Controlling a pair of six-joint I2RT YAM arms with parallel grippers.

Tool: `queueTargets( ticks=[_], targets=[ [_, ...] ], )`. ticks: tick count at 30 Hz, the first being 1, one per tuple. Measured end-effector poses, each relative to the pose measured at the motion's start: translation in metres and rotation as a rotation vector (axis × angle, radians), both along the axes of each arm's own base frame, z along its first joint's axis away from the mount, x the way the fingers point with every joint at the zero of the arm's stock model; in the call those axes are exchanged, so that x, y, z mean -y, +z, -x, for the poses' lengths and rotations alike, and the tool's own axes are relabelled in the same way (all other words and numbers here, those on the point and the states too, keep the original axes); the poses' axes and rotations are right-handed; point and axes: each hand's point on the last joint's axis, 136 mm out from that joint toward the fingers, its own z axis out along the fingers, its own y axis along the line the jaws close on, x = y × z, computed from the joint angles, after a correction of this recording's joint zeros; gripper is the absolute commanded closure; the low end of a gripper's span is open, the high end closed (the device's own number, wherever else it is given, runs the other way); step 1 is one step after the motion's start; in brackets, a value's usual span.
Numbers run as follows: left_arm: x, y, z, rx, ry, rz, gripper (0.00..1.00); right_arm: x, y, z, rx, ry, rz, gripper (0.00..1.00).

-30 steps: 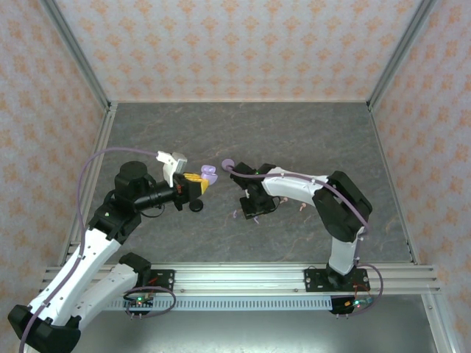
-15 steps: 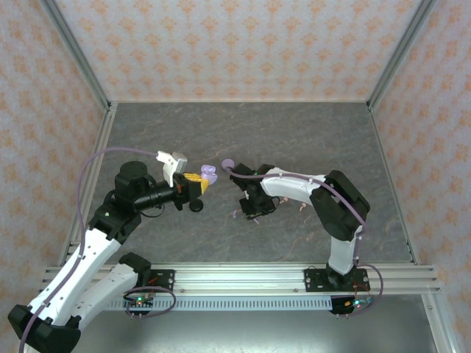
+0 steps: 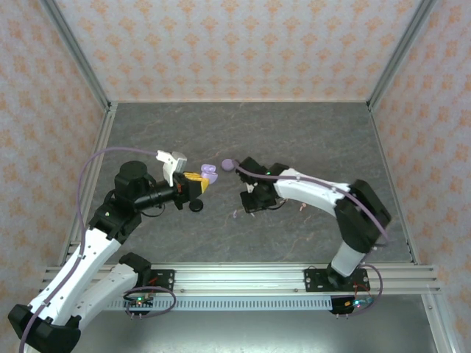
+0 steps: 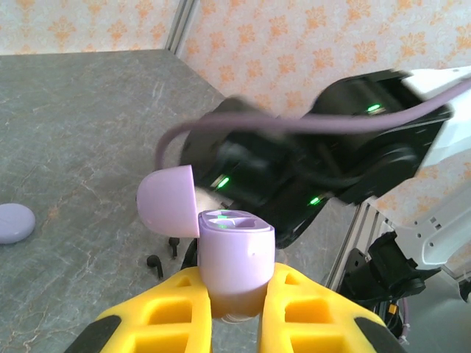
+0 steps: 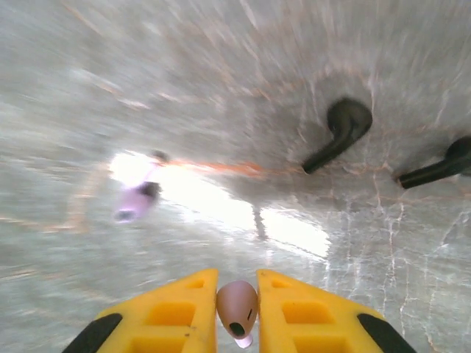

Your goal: Insert the wireless bluetooth earbuds into the charging case

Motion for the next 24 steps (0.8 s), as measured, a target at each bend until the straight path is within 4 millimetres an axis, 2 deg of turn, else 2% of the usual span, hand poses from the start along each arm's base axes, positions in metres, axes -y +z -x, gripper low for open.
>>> queueTargets(
  ticks=[6, 11, 13, 17, 20, 24],
  targets=[
    [0.004, 0.013, -0.011, 0.037, 0.006, 0.044, 0.99, -0.008, 0.122, -0.031, 0.261, -0.066, -0.362, 0.82],
    [0.010, 0.036, -0.024, 0.090, 0.005, 0.083, 1.00, -0.018, 0.217, -0.031, 0.428, -0.031, -0.597, 0.82],
    [0.013, 0.047, -0.028, 0.115, 0.000, 0.094, 0.99, -0.023, 0.248, -0.029, 0.477, -0.006, -0.673, 0.82],
    [0.019, 0.065, -0.034, 0.157, -0.016, 0.108, 1.00, -0.031, 0.292, -0.022, 0.555, 0.041, -0.789, 0.82],
    [0.023, 0.071, -0.035, 0.172, -0.033, 0.111, 1.00, -0.038, 0.310, -0.016, 0.587, 0.072, -0.841, 0.82],
    [0.026, 0.069, -0.036, 0.174, -0.049, 0.104, 1.00, -0.042, 0.320, -0.013, 0.611, 0.087, -0.875, 0.81]
  ],
)
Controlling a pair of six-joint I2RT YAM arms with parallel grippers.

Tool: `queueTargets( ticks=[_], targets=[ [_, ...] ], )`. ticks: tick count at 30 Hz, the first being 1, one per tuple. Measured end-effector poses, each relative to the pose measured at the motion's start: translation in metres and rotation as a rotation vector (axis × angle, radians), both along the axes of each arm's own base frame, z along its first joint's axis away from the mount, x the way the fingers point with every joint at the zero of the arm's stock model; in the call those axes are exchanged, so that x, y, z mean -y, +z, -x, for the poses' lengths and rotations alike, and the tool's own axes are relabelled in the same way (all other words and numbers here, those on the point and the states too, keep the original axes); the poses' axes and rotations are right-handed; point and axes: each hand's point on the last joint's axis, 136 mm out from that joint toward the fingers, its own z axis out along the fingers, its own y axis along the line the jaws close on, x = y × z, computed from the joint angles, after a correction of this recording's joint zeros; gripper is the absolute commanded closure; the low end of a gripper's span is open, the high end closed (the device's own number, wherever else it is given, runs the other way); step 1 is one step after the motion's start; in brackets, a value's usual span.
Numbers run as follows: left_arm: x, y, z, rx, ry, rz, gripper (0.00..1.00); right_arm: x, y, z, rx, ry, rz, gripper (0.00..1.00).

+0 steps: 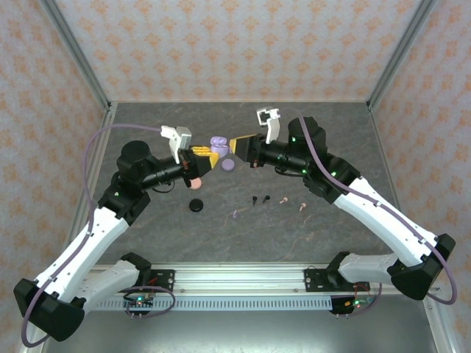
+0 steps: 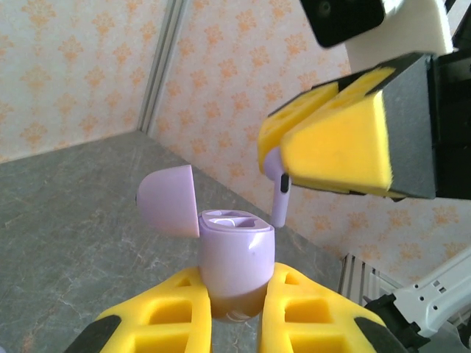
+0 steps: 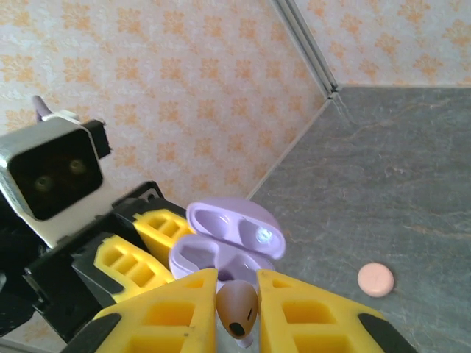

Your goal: Insert the wireless bluetooth earbuds into the charging case

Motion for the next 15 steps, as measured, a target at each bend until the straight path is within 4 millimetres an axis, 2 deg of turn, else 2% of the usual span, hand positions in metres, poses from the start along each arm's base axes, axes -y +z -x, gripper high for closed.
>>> queueTargets(
  ticks=[8, 11, 15],
  targets=[
    [0.005, -0.002, 0.002, -0.003, -0.018, -0.004, 1.00, -0.003, 0.019, -0.003, 0.050, -0.003, -0.063, 0.81],
    [0.005, -0.002, 0.003, -0.002, -0.020, -0.004, 1.00, -0.006, 0.019, -0.005, 0.050, -0.003, -0.071, 0.81],
    [0.005, -0.002, 0.003, -0.002, -0.020, -0.004, 1.00, -0.015, 0.010, -0.008, 0.027, 0.007, -0.059, 0.81]
  ],
)
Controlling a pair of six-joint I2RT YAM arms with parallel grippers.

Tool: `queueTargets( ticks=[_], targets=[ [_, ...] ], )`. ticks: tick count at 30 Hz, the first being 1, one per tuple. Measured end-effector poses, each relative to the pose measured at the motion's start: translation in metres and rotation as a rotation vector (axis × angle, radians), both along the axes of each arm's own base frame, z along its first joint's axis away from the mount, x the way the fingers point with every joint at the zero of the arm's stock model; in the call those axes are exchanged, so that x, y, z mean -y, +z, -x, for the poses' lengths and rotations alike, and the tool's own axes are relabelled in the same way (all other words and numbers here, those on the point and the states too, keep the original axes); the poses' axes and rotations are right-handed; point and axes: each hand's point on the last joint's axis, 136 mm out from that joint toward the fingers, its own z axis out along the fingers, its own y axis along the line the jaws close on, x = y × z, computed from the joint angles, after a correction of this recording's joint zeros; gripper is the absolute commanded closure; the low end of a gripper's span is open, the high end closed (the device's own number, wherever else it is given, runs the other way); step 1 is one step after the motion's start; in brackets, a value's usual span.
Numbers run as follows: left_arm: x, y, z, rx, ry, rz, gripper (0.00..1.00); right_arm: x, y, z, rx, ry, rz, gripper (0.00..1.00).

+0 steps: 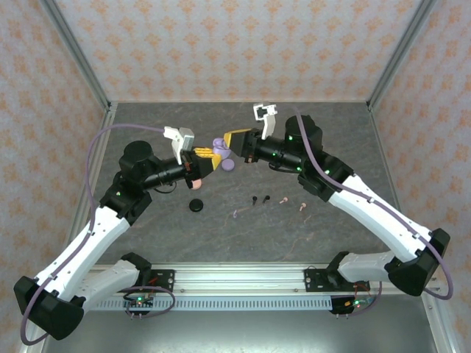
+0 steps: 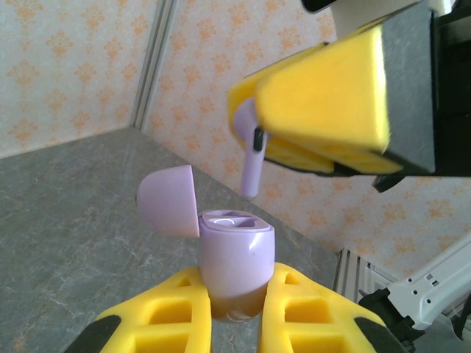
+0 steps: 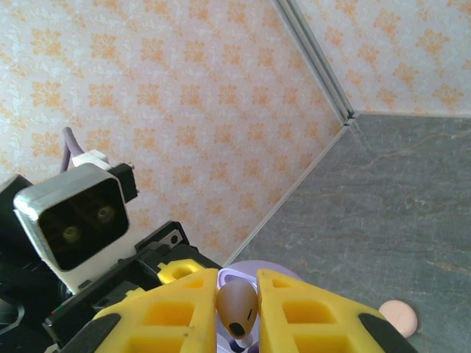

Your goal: Insert the wireless bluetooth earbuds into the charging case

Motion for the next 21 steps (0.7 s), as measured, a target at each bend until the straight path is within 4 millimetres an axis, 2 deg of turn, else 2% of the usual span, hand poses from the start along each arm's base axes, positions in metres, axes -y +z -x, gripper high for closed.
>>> queueTargets(
  ticks=[9, 21],
  targets=[
    [0.000, 0.000, 0.000, -0.002, 0.000, -0.001, 1.00, -0.004, -0.008, -0.001, -0.036, 0.001, -0.007, 0.81],
    [0.002, -0.002, 0.002, -0.007, -0.007, -0.004, 1.00, 0.006, -0.012, 0.005, -0.058, -0.022, -0.024, 0.81]
  ],
)
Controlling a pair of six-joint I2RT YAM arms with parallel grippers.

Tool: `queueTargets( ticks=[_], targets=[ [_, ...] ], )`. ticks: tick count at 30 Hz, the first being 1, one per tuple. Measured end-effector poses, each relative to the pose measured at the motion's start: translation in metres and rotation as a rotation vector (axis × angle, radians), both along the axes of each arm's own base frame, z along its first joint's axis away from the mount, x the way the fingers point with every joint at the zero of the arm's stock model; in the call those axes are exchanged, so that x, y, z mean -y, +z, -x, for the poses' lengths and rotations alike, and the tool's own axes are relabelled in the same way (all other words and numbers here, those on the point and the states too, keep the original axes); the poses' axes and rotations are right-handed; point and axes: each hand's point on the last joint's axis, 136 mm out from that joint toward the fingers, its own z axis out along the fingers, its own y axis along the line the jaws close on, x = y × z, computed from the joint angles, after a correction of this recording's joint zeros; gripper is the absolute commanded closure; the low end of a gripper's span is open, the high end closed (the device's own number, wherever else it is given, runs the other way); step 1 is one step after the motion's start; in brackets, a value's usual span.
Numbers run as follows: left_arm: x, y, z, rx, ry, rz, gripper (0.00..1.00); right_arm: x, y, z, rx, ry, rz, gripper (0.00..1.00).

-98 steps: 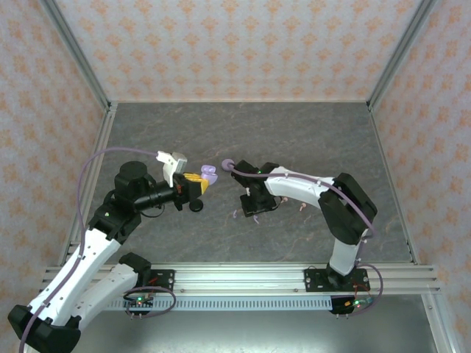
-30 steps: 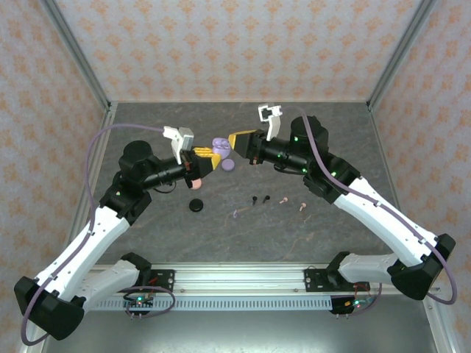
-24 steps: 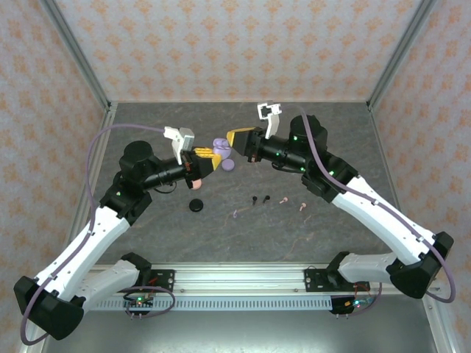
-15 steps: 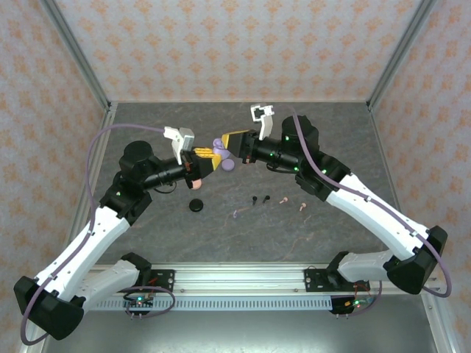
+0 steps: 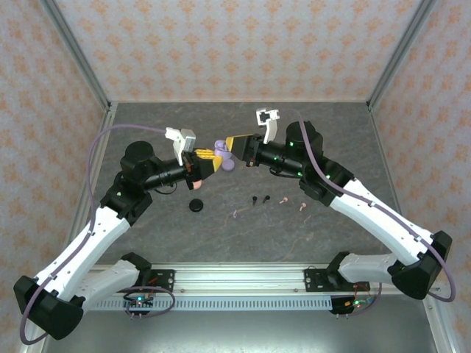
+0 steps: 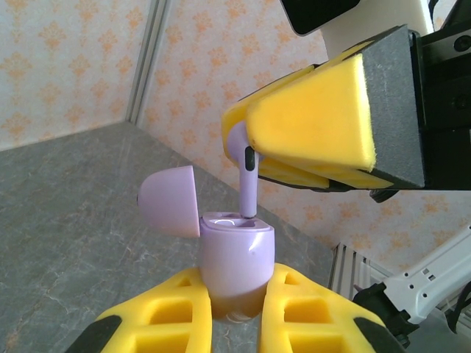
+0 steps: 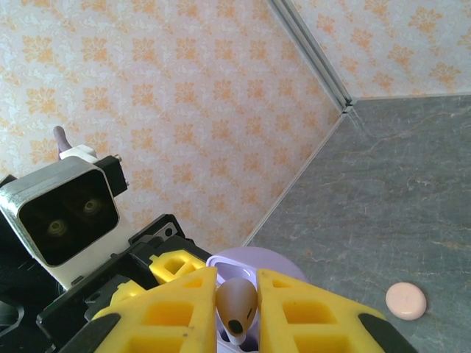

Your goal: Insert the wireless bluetooth earbuds into the charging case

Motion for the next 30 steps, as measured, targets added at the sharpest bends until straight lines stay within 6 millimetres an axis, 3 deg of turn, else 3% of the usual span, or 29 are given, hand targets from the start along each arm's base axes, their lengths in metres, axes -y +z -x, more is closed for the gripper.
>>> queueTargets(
  ticks=[30],
  targets=[
    [0.000, -0.001, 0.000, -0.002, 0.001, 0.000, 1.00, 0.002, -0.026, -0.006, -0.087, -0.013, -0.019, 0.79]
  ],
)
